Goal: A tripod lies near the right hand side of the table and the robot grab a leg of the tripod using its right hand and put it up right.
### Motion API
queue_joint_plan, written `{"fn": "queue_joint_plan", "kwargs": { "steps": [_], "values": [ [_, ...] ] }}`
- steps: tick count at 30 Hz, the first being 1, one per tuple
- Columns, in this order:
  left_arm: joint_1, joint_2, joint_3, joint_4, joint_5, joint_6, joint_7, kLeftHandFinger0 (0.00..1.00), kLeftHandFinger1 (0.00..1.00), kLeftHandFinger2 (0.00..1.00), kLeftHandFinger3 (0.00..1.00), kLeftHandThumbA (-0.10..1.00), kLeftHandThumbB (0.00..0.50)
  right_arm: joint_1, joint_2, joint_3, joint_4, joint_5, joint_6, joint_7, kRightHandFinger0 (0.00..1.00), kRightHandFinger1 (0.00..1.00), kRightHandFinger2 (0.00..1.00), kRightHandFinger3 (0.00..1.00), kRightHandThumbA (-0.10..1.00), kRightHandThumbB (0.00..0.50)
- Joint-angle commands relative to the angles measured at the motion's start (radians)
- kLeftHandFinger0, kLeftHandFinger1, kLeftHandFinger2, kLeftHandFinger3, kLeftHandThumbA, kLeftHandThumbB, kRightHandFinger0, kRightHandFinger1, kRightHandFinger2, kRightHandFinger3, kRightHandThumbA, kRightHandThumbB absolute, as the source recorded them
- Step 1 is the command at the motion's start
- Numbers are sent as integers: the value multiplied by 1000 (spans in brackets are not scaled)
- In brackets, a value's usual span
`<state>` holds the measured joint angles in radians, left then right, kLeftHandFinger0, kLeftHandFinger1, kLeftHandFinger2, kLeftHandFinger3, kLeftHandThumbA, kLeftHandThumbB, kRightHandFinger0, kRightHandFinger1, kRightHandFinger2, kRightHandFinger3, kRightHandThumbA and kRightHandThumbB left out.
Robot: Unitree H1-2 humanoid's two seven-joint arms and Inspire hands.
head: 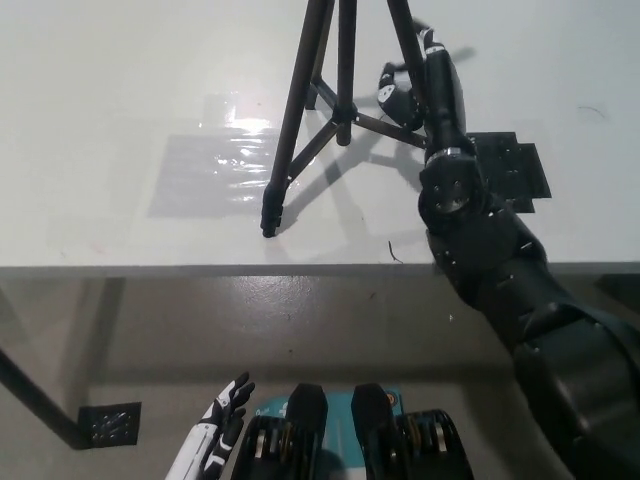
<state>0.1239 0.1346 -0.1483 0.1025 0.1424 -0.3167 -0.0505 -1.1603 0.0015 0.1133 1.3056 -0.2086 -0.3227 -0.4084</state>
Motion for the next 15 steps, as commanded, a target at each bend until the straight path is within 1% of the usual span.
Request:
{"fn": "queue_joint_plan", "kwargs": {
  "steps": [1,2,4,5,7,9,11,12,15],
  "values": [
    [2,12,1,-34,-2,-34,-14,1000,1000,1000,1000,1000,401,-55,-40,-25,-93,78,-33,230,1000,1000,1000,1000,948,500],
    [1,12,1,-34,-1,-32,-14,1000,1000,1000,1000,1000,403,-56,-43,-33,-106,90,-17,251,1000,1000,1000,1000,959,500],
    [4,11,2,-37,-2,-30,-13,1000,1000,1000,1000,1000,407,-56,-49,-49,-137,110,1,287,1000,1000,1000,1000,941,500],
    [3,11,2,-34,0,-34,-11,1000,1000,1000,1000,1000,407,-55,-55,-60,-161,128,4,310,1000,1000,1000,1000,905,500],
    [6,8,2,-34,-3,-27,-12,1000,1000,1000,1000,1000,425,-50,-61,-86,-202,169,14,354,1000,1000,1000,1000,827,500],
    [6,9,2,-32,1,-24,-11,1000,1000,1000,1000,1000,436,-45,-69,-117,-270,219,59,401,1000,1000,1000,1000,824,500],
    [8,11,2,-35,4,-21,-11,1000,1000,1000,1000,1000,435,-40,-71,-133,-311,235,85,417,1000,1000,1000,1000,826,500],
    [8,11,2,-33,8,-28,-9,1000,1000,1000,1000,1000,426,-29,-75,-145,-370,258,97,434,1000,1000,1000,1000,839,500],
    [5,10,-1,-32,14,-26,-8,1000,1000,1000,1000,1000,419,-6,-80,-176,-472,319,126,489,1000,1000,1000,1000,845,500]
  ]
}}
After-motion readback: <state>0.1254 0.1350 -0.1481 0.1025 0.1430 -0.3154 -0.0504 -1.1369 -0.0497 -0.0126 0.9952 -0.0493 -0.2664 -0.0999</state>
